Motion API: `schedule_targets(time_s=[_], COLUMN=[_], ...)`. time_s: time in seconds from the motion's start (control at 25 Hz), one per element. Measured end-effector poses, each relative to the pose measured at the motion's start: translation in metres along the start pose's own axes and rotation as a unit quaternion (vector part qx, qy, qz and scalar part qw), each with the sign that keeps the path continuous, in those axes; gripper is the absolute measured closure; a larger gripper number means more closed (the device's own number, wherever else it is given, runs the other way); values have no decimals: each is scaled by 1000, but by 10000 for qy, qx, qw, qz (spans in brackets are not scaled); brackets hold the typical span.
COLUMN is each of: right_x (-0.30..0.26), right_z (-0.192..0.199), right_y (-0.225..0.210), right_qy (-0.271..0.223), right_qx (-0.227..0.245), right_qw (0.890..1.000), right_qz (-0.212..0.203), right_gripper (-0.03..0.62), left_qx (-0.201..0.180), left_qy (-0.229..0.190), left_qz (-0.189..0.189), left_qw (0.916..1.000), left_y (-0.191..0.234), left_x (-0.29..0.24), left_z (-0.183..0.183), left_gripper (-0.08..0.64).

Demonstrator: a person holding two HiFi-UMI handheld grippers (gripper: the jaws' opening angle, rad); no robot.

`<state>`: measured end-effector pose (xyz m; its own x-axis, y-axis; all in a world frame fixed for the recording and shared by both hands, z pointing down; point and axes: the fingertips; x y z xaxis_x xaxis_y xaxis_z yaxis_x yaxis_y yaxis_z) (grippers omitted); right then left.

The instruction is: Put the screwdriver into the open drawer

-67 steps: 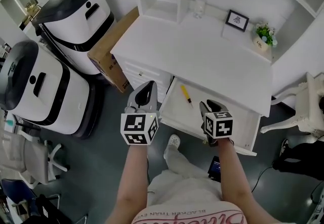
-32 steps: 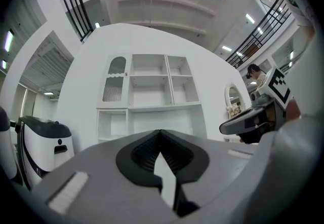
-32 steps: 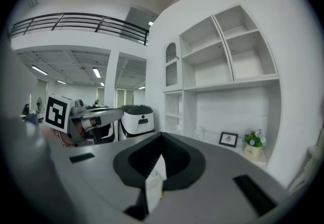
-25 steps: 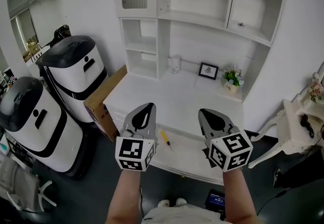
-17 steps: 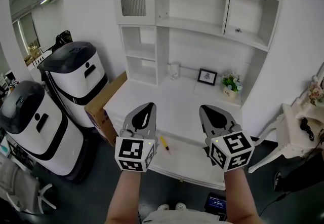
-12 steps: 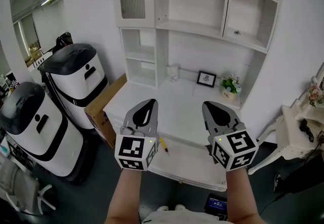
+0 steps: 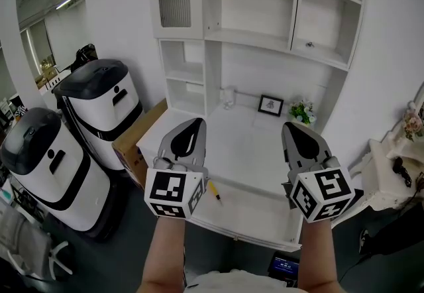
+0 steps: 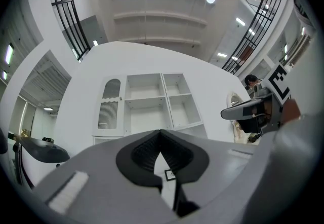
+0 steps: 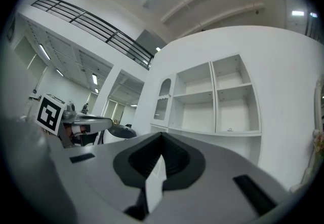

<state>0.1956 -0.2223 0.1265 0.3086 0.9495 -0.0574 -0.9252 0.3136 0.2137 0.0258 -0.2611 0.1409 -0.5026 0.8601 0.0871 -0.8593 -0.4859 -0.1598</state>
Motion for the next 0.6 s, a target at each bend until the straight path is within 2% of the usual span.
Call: schedule_targets(time_s=[0.36,0.6], right_x=[8,13], right_z=[2,5], right_y=[-6,-4], right_qy=[10,49], right_qx=[-21,-54], right_qw=[9999,10000], right_qz=[145,37], right_gripper=[586,586], left_qx=[24,-12], left_qy=[-75,-116], left_qz=[-160,-201], left_qw=[9998,9997], left_y=[14,20], left_x=[13,20], left_z=[-5,-8], left_gripper=[552,552])
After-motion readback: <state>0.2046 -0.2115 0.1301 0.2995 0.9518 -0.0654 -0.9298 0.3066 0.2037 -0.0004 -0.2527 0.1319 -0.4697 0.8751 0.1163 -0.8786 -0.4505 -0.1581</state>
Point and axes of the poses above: the fingertips, and each gripper's own axes: x backward along the fingers, y to its left, z out of its underside, and after that the axes turned 11 degrees about y, right-handed
